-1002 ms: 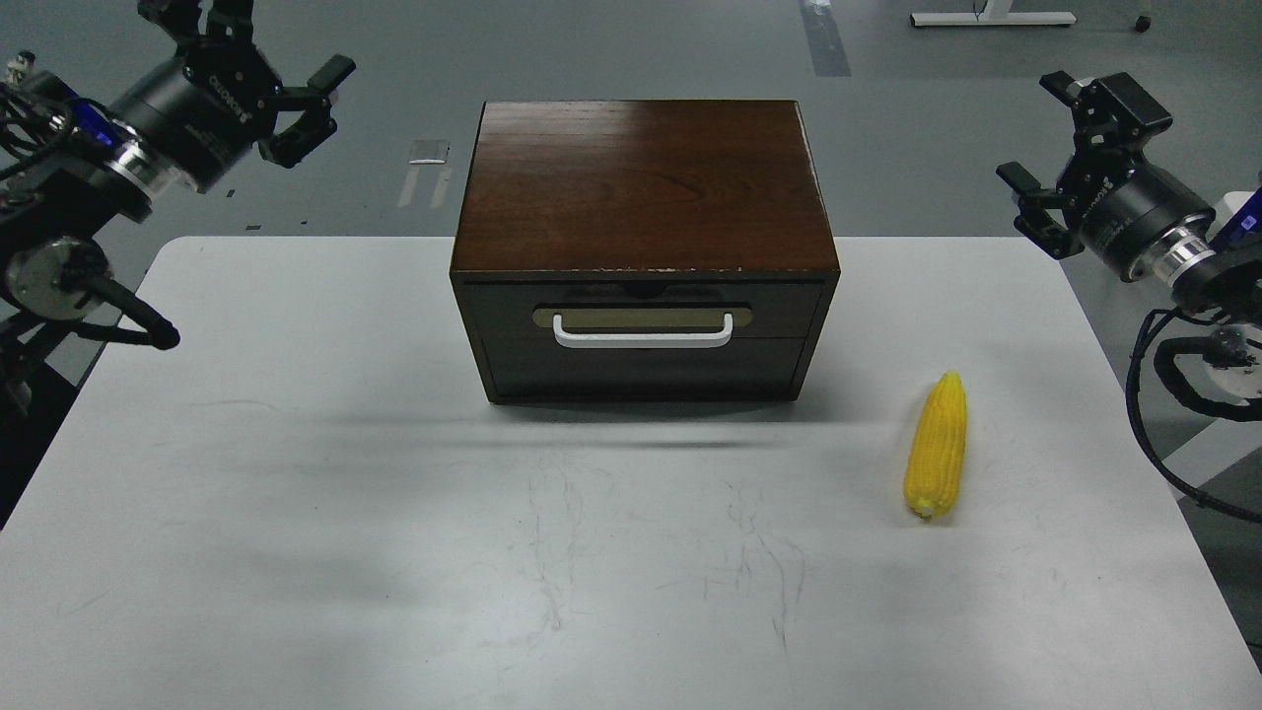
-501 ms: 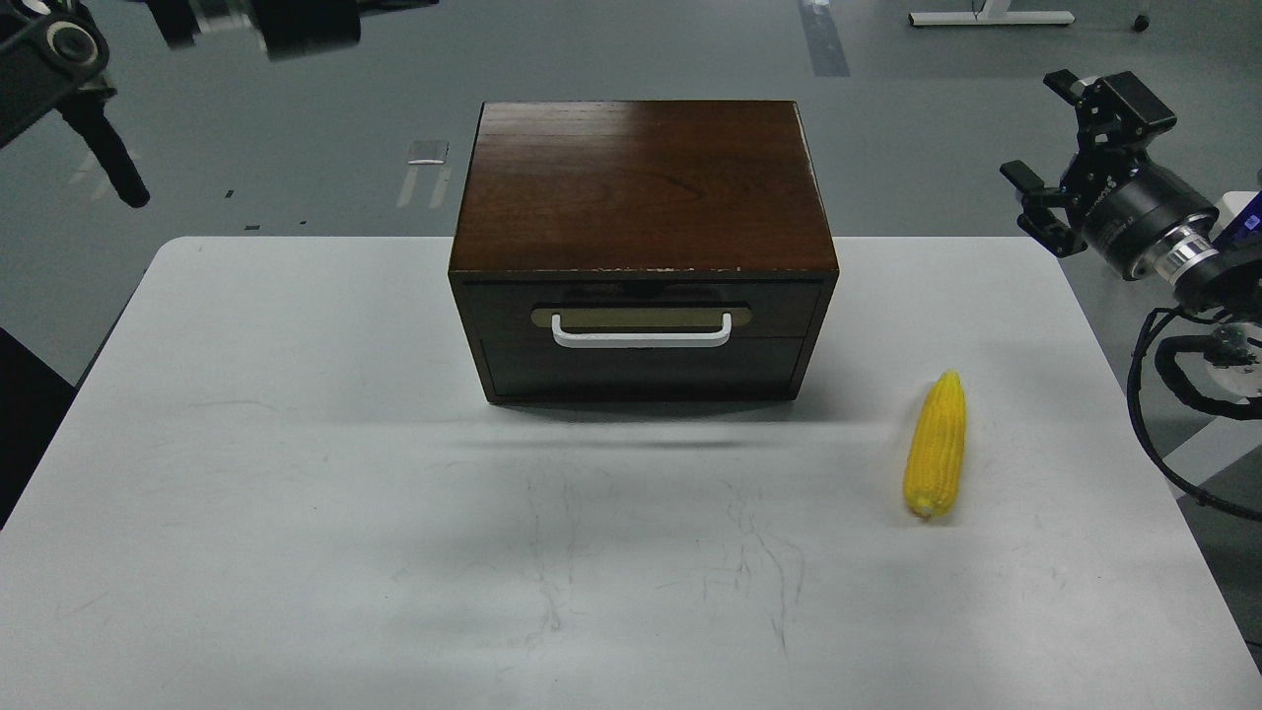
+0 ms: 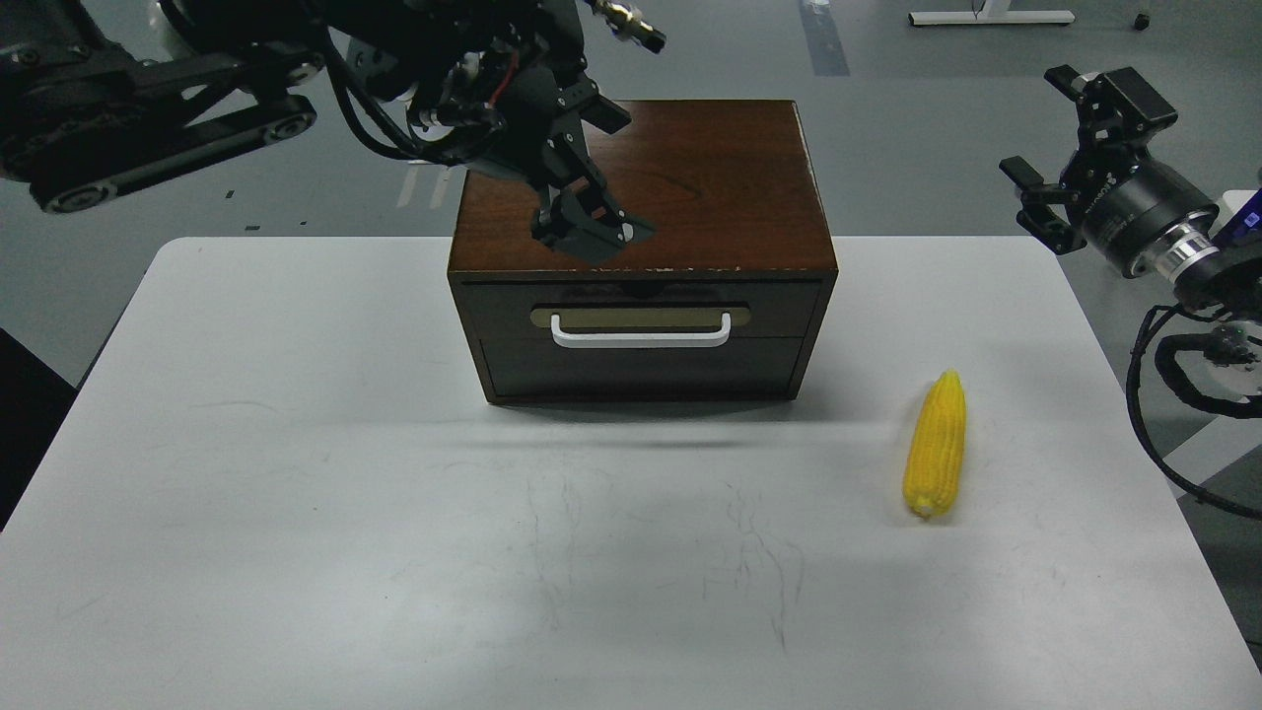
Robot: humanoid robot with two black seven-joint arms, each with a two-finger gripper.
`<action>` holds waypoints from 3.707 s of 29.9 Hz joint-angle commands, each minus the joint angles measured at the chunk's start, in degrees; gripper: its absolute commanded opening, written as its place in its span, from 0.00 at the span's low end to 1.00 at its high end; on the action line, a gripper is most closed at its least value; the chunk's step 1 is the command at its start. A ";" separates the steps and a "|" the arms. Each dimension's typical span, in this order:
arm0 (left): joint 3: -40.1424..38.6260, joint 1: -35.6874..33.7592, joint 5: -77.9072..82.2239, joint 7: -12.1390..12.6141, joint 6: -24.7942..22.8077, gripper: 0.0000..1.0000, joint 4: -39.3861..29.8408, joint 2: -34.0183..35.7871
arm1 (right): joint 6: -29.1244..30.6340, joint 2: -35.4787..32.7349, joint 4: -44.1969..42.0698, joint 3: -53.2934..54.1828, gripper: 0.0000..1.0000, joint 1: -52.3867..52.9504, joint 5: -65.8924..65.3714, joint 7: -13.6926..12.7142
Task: Put corn in drawer with both arms
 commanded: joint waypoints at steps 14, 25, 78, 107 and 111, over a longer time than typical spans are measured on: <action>13.82 -6.80 0.63 0.00 -0.01 0.96 -1.57 -14.09 | -0.09 -0.09 0.00 0.37 1.00 -0.18 0.00 0.53; 14.36 -4.34 0.72 0.00 -0.01 0.96 2.64 -19.38 | -0.18 -0.26 0.00 0.55 1.00 -0.27 0.00 0.62; 16.20 1.91 4.67 0.00 -0.01 0.97 9.06 -25.18 | -0.61 -0.44 0.00 0.90 1.00 -0.71 0.09 1.15; 17.34 3.66 5.11 0.00 -0.01 0.97 9.15 -25.35 | -0.70 -0.44 0.00 0.90 1.00 -0.80 0.18 1.24; 17.43 3.92 5.11 0.00 -0.01 0.97 9.32 -25.62 | -0.70 -0.44 0.00 0.90 1.00 -0.80 0.18 1.24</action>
